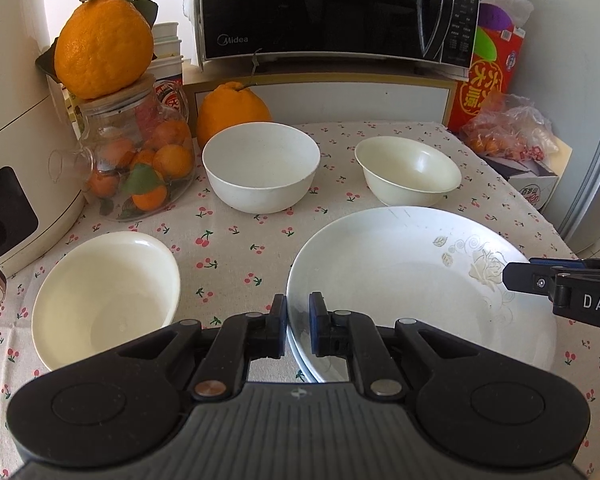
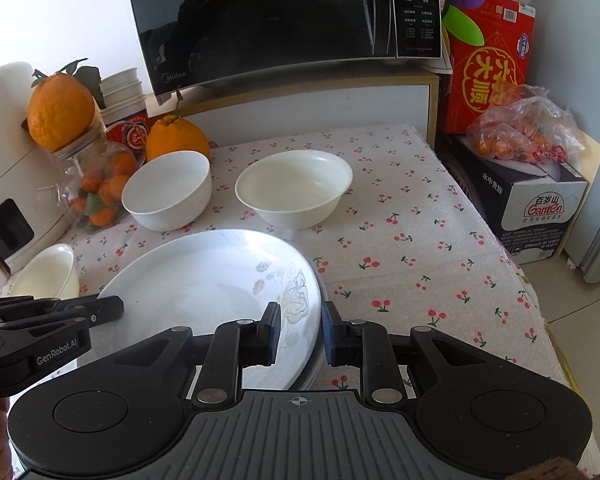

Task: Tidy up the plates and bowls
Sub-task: 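Carry the white plate over and lower it onto the blue plate stack, then open both grippers to release the white plate, then move both grippers to the small white bowl and close the left gripper on its rim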

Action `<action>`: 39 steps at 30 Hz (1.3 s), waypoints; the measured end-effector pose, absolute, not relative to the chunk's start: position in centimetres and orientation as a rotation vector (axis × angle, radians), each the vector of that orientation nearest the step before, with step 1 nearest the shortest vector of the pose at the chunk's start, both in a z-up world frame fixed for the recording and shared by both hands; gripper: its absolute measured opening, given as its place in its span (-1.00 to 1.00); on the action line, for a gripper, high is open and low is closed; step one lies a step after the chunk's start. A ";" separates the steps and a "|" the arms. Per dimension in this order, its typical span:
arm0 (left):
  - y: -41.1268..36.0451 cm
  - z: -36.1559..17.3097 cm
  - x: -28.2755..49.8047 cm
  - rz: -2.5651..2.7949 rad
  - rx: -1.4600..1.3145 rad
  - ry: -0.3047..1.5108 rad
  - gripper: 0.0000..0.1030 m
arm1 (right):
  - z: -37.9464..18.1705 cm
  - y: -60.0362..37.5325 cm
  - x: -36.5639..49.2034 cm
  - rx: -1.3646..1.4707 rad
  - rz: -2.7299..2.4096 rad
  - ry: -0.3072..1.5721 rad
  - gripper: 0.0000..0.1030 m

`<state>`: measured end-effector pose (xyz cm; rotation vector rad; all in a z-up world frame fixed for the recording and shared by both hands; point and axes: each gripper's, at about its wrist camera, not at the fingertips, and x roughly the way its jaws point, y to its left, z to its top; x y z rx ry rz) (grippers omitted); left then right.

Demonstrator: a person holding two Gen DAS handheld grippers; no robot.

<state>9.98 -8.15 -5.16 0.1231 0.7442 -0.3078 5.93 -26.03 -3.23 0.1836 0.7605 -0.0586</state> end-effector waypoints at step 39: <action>-4.2 -0.6 17.8 -0.259 0.024 0.834 0.90 | 1.2 -25.1 13.6 0.555 0.116 0.708 0.70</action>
